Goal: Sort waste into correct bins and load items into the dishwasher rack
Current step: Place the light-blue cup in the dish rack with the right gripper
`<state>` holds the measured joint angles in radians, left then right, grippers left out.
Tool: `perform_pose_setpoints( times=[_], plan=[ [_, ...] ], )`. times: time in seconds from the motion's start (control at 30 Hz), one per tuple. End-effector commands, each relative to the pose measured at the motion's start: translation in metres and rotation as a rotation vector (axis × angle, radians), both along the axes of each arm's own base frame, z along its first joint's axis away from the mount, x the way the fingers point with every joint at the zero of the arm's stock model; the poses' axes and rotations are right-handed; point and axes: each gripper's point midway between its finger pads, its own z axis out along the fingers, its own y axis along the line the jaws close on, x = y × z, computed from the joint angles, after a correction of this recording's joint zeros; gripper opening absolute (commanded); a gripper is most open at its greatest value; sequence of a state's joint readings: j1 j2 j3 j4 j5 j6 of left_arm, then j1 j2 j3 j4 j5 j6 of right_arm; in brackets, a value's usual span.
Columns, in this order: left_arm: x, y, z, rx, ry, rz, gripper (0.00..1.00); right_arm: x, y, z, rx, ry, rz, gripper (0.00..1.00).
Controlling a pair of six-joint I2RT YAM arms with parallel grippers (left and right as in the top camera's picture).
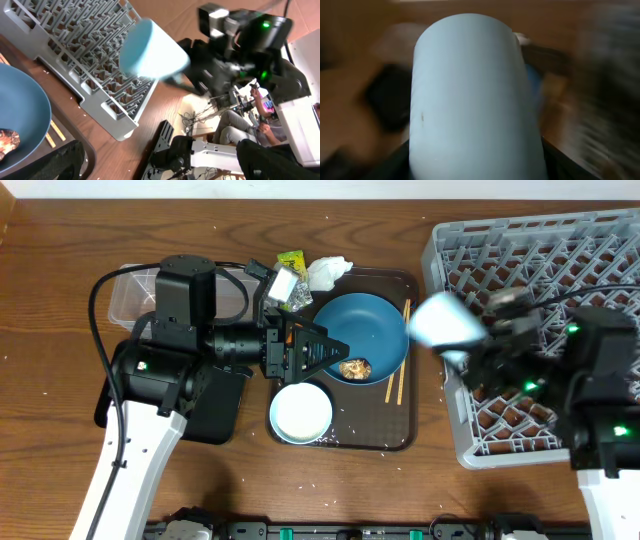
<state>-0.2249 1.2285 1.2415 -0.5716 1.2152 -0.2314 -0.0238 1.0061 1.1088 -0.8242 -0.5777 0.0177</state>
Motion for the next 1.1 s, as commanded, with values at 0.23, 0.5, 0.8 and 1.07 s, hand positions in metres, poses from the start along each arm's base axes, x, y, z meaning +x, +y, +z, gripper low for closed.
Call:
perform_pose_setpoints(
  times=[0.23,0.5,0.8,1.07],
  plan=[
    [0.002,0.005,-0.008,0.047,0.031,0.047,0.98,0.004,-0.22,-0.009,-0.154,0.068,-1.026,0.54],
    [0.003,0.011,-0.025,0.112,0.095,0.099,0.98,-0.02,-0.31,-0.047,-0.014,0.201,-1.4,0.55],
    [-0.002,0.008,-0.027,0.117,0.104,0.082,0.98,-0.019,-0.353,-0.113,0.189,0.38,-1.484,0.57],
    [-0.008,0.001,-0.028,0.124,0.108,0.056,0.98,-0.018,-0.371,-0.132,0.345,0.393,-1.49,0.59]
  ],
)
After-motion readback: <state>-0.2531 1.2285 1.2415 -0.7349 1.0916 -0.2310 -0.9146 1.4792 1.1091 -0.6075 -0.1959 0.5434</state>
